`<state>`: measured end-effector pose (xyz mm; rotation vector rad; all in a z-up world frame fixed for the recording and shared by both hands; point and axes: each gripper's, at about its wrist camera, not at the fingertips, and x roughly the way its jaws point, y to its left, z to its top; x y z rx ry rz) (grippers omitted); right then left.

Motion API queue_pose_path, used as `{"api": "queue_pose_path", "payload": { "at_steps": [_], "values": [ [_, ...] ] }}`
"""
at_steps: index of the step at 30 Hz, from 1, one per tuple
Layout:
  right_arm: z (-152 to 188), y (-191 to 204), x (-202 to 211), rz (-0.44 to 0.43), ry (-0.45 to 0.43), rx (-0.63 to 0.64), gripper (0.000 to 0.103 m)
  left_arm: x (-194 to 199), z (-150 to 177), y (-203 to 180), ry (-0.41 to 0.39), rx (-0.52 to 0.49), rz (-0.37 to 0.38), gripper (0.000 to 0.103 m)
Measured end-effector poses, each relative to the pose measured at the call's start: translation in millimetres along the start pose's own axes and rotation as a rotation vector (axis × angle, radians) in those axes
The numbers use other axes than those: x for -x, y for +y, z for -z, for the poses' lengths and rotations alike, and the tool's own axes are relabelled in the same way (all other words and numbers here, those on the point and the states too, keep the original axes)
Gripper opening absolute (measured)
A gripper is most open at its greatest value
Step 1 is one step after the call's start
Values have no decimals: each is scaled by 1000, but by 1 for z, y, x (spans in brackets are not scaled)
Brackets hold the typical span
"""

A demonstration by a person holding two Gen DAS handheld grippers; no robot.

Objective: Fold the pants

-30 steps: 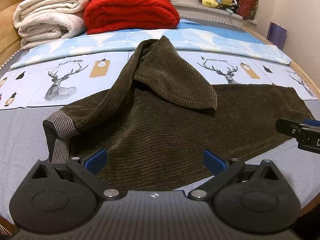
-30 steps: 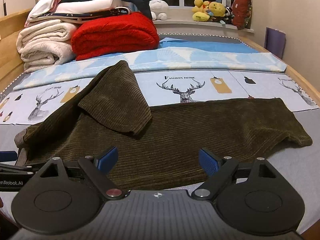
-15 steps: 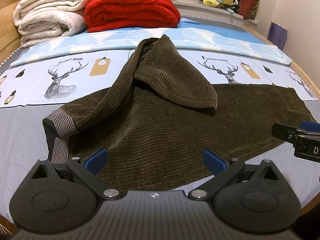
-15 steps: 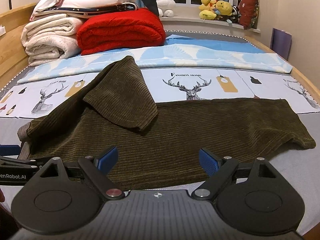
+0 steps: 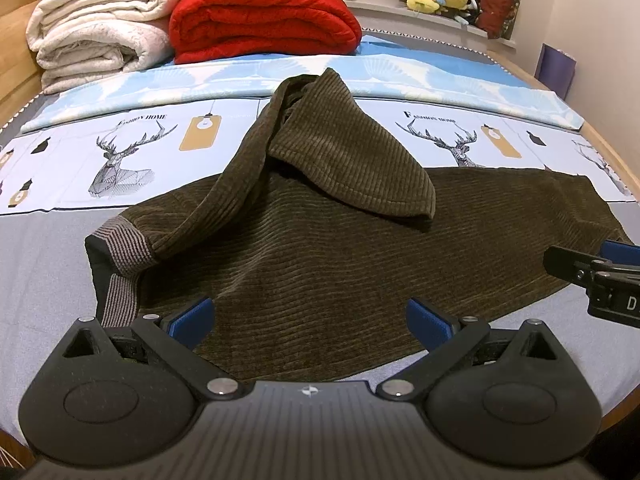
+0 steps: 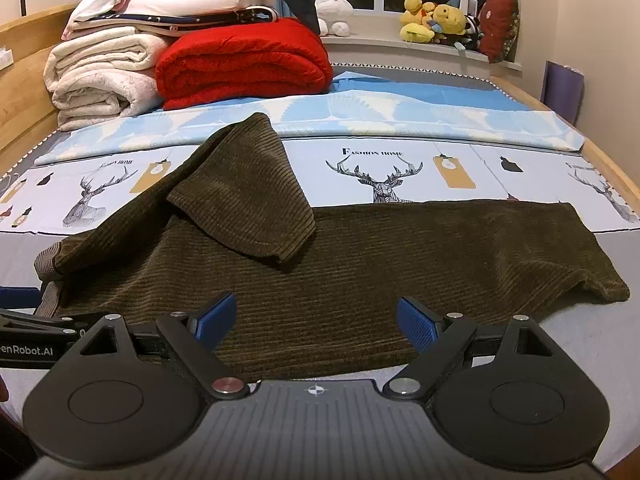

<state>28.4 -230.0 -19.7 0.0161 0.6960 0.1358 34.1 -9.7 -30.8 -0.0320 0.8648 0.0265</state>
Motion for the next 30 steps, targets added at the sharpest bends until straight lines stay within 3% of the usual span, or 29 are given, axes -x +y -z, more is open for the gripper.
{"api": "queue_pose_path", "payload": {
  "at_steps": [30],
  "values": [
    [1, 3, -2, 4, -14, -3, 80, 0, 0, 0, -5, -7, 8, 102]
  ]
}}
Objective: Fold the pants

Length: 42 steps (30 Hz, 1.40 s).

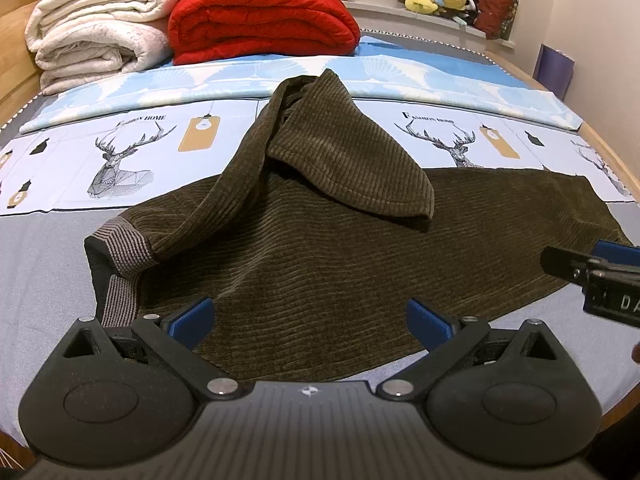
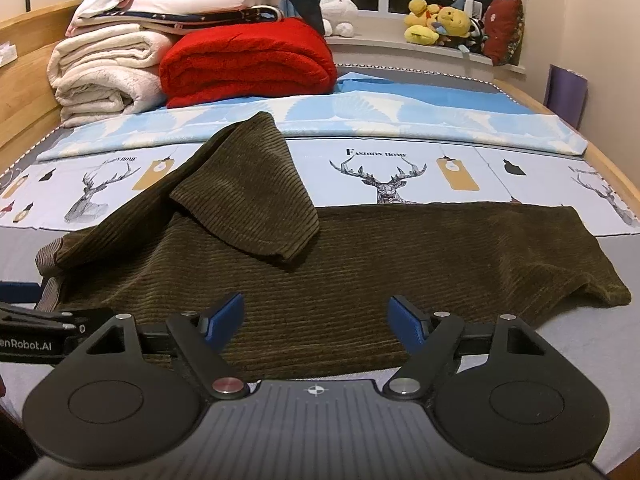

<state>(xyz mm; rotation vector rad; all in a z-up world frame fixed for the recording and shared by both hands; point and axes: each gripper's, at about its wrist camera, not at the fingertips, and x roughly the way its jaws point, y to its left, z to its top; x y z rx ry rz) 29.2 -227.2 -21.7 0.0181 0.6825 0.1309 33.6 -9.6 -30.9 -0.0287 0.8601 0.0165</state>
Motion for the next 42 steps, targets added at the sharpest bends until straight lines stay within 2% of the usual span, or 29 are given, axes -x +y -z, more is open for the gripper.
{"api": "queue_pose_path", "payload": {
  "at_steps": [2, 3, 4, 5, 6, 7, 9, 11, 14, 17, 19, 21, 23, 25, 27, 29, 31, 33, 40, 42],
  "values": [
    [-1, -3, 0, 1, -3, -12, 80, 1, 0, -1, -6, -10, 8, 96],
    [-2, -5, 0, 1, -5, -20, 79, 2, -1, -1, -13, -14, 10, 89],
    [-2, -7, 0, 1, -5, -29, 73, 3, -2, -1, -20, -17, 12, 82],
    [-4, -9, 1, 1, -5, -40, 69, 5, -3, 1, -30, -18, 15, 67],
    [-7, -11, 3, -4, -14, -53, 59, 8, -5, 2, -40, -19, 19, 50],
    [-9, -14, 6, -7, -28, -63, 54, 11, -6, 4, -49, -19, 22, 43],
    [-14, -21, 15, -1, -75, -78, 46, 17, -10, 11, -50, -18, 39, 23],
    [-18, -32, 24, 7, -125, -98, 41, 23, -17, 25, -41, -15, 71, 17],
    [-25, -61, 33, 18, -177, -134, 41, 28, -34, 58, -42, -30, 84, 17],
    [-29, -104, 26, 48, -165, -186, 43, 20, -47, 102, -13, -50, 59, 17],
    [-29, -139, 13, 94, -133, -235, 53, 4, -47, 135, 26, -23, 32, 17],
    [-24, -176, -7, 156, -64, -303, 55, -20, -35, 170, 66, 74, -12, 17],
    [-16, -211, -28, 203, 3, -362, 55, -50, -25, 204, 198, 223, -27, 18],
    [-7, -235, -46, 237, 67, -411, 58, -69, -22, 222, 266, 277, -10, 29],
    [4, -255, -64, 248, 137, -471, 63, -82, -21, 228, 312, 273, -21, 52],
    [11, -269, -81, 235, 189, -531, 64, -91, -23, 230, 336, 279, -6, 61],
    [15, -276, -93, 220, 210, -569, 65, -99, -27, 229, 350, 282, 20, 68],
    [14, -278, -104, 212, 223, -583, 68, -107, -31, 226, 363, 268, 28, 80],
    [11, -287, -136, 229, 244, -615, 68, -137, -27, 207, 429, 157, -29, 79],
    [8, -290, -137, 244, 227, -631, 65, -140, -27, 205, 423, 146, -27, 74]
  ]
}}
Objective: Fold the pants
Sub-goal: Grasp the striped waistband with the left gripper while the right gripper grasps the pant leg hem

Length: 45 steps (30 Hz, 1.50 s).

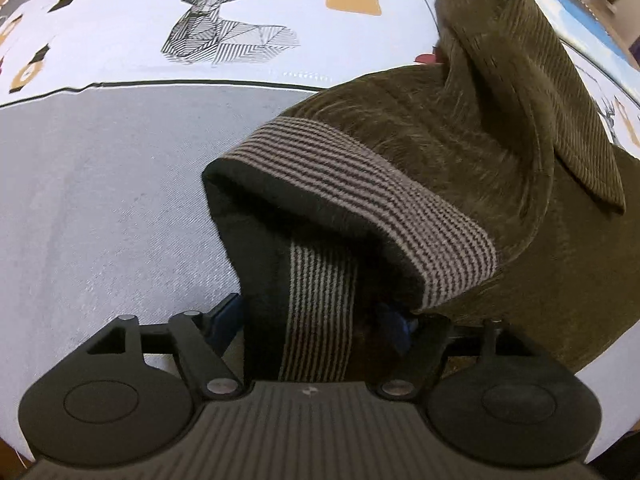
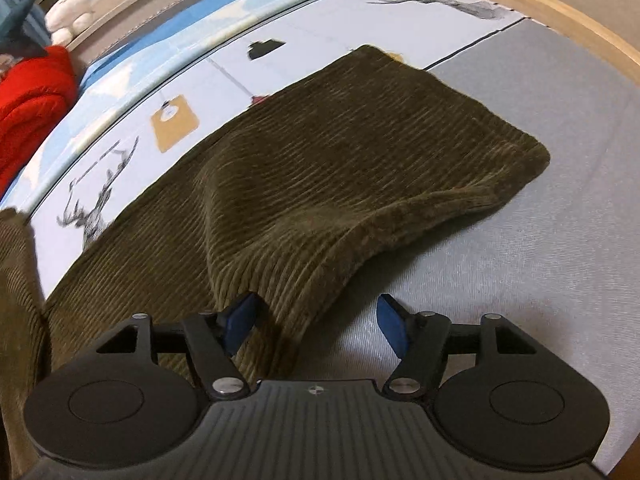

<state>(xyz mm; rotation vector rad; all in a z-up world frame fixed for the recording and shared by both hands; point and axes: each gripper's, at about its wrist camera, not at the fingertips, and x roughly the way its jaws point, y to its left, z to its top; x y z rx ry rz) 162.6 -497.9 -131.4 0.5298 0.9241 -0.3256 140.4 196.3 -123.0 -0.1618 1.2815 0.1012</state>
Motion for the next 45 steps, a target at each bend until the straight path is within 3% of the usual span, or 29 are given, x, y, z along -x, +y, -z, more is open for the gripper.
{"api": "queue_pose_path", "payload": {
  "at_steps": [1, 2, 3, 4, 6, 9, 14, 18, 21, 24, 26, 28, 32, 35, 40, 41, 43, 45],
  "values": [
    [-2, -2, 2, 2, -16, -9, 50, 0, 0, -2, -3, -9, -1, 72],
    [-3, -3, 5, 4, -32, -22, 42, 0, 1, -4, -9, -29, -4, 68],
    [-4, -5, 8, 3, -45, -36, 25, 2, 2, -6, -15, -46, -9, 62],
    [-4, -7, 11, -2, -56, -51, 17, 4, 4, -8, -25, -60, -13, 57],
    [-4, -10, 16, -15, -76, -63, 14, 10, 8, -10, -47, -80, -17, 42],
    [-2, -12, 31, -22, -108, -38, 12, 21, 14, -13, -87, -107, -18, 34],
    [9, -20, 54, -6, -90, -3, 12, 48, 28, -10, -175, -127, 6, 31],
    [26, -33, 57, -3, 62, 16, 12, 62, 30, -3, -213, -155, -17, 31],
    [39, -42, 56, -44, 195, 40, 12, 65, 35, 11, -204, -163, -85, 31],
    [50, -49, 51, -117, 323, 57, 15, 55, 36, 27, -123, -124, -134, 33],
    [53, -57, 51, -145, 354, 33, 20, 46, 35, 31, -68, -109, -134, 37],
    [48, -74, 55, -133, 327, -33, 35, 42, 32, 28, -54, -114, -134, 42],
    [32, -128, 59, -84, 228, -288, 36, 35, 21, 34, -26, -23, -97, 59],
    [26, -166, 59, -35, 153, -470, 42, 27, 14, 40, -1, 38, -83, 64],
    [19, -184, 51, -32, 92, -551, 41, 21, 17, 39, 33, 32, -113, 64],
    [17, -181, 49, -22, 81, -527, 38, 19, 15, 39, 34, 30, -115, 64],
    [12, -172, 47, 19, 66, -461, 10, 17, 13, 38, 35, 24, -124, 60],
    [10, -168, 46, 36, 51, -425, 9, 16, 13, 38, 28, 10, -142, 49]
  ]
}}
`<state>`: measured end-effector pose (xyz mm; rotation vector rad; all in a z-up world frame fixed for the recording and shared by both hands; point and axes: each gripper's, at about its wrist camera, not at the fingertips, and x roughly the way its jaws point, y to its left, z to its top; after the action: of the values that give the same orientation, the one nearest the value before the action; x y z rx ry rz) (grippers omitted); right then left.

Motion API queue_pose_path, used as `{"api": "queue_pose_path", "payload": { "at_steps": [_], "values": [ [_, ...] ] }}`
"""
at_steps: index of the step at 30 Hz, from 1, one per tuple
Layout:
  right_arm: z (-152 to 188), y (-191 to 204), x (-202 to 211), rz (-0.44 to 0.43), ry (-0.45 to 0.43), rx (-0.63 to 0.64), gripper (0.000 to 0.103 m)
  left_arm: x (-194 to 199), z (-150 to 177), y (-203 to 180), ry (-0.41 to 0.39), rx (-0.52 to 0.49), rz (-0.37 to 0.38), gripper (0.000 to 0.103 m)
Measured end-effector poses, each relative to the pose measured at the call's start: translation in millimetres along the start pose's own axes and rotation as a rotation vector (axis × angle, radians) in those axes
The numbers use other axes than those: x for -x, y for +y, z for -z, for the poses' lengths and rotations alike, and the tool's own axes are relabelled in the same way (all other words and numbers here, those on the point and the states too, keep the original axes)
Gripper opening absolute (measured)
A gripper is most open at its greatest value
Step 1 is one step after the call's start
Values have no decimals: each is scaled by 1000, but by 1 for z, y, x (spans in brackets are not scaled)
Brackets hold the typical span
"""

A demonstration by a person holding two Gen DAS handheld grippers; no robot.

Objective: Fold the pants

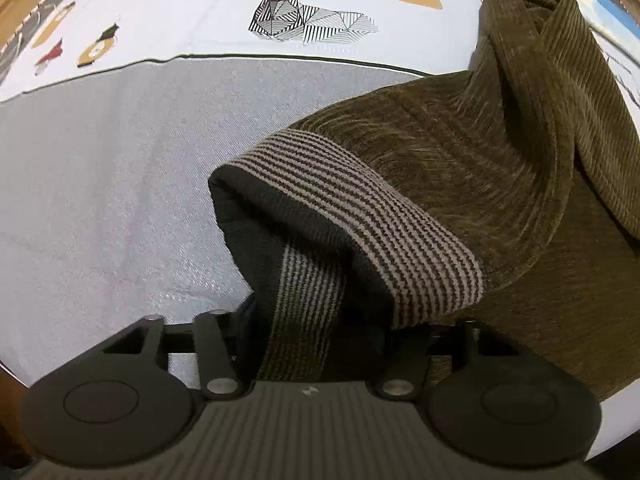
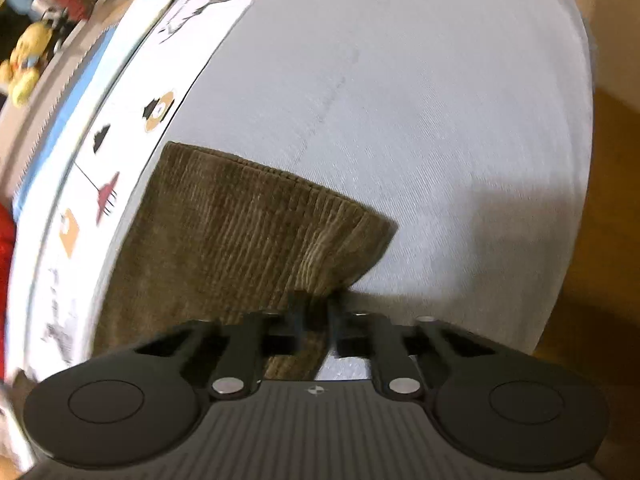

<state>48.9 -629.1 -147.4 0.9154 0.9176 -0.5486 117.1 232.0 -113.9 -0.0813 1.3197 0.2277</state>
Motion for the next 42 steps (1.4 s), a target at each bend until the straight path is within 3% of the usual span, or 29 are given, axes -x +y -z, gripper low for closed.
{"api": "queue_pose_path", "payload": {
  "at_steps": [5, 8, 10, 12, 14, 16, 18, 20, 22, 26, 28, 32, 36, 42],
  "values": [
    [-2, -5, 26, 4, -102, 30, 6, 7, 3, -9, -44, -63, -20, 36],
    [-9, -17, 42, 32, -169, 22, 5, 15, 7, -9, -60, -75, 33, 33],
    [-12, -20, 48, 106, -214, 21, 5, 21, 11, -10, -54, -92, 92, 32],
    [-13, -26, 48, 152, -205, 18, 5, 23, 16, -12, -27, -126, 121, 32],
    [-13, -25, 36, 170, -141, 57, 6, 19, 19, -11, -4, -155, 113, 33],
    [-11, -19, 32, 208, -119, 92, 9, 18, 16, -3, 9, -133, 116, 36],
    [-10, -9, 41, 262, -188, 114, 12, 26, 14, 5, -15, -98, 134, 42],
    [-9, 7, 52, 307, -271, 158, 15, 40, 13, 12, -76, -68, 103, 42],
    [-4, 22, 67, 299, -354, 206, 17, 54, 13, 18, -129, -38, 102, 42],
    [14, 71, 83, 152, -450, 354, 18, 87, 11, 15, -285, -40, 67, 42],
    [28, 105, 85, 57, -478, 476, 18, 102, 8, 4, -345, -72, 114, 42],
    [77, 183, 81, -152, -473, 788, 18, 117, 8, -39, -405, -247, 177, 42],
    [141, 253, 75, -322, -424, 1078, 18, 106, 7, -84, -380, -391, 163, 42],
    [242, 338, 61, -479, -289, 1374, 18, 73, -2, -114, -275, -469, 179, 42]
  ]
}}
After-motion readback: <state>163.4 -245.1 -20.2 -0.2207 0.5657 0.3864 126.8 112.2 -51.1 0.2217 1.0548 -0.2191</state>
